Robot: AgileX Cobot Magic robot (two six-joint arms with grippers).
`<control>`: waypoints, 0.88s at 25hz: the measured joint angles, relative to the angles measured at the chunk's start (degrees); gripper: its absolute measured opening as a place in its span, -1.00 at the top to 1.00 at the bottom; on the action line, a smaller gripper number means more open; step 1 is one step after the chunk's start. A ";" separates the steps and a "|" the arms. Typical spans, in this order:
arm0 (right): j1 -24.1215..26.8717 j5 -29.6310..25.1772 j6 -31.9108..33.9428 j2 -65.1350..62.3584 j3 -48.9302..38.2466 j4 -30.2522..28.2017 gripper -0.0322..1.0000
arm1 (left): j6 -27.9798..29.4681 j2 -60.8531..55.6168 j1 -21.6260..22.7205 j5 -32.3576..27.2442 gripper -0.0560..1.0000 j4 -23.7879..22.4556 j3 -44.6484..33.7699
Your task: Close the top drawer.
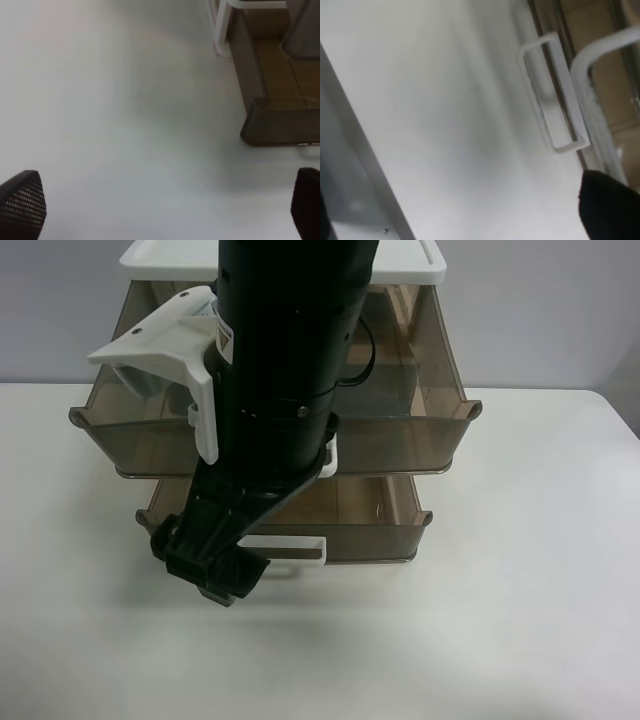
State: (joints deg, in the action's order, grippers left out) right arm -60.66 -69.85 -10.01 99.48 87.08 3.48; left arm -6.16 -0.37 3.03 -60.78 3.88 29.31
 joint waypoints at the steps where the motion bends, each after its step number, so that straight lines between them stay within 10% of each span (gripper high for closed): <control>1: 0.26 -0.38 -0.02 0.16 0.30 0.14 -0.98 | 0.00 0.00 0.00 0.00 -0.99 0.00 0.00; 22: -2.91 -1.61 -1.36 1.81 0.61 -4.92 -0.98 | 0.00 0.00 0.00 0.00 -0.99 0.00 0.00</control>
State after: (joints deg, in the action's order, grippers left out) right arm -63.58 -71.46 -11.37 101.30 87.69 -1.44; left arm -6.16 -0.37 3.03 -60.78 3.88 29.31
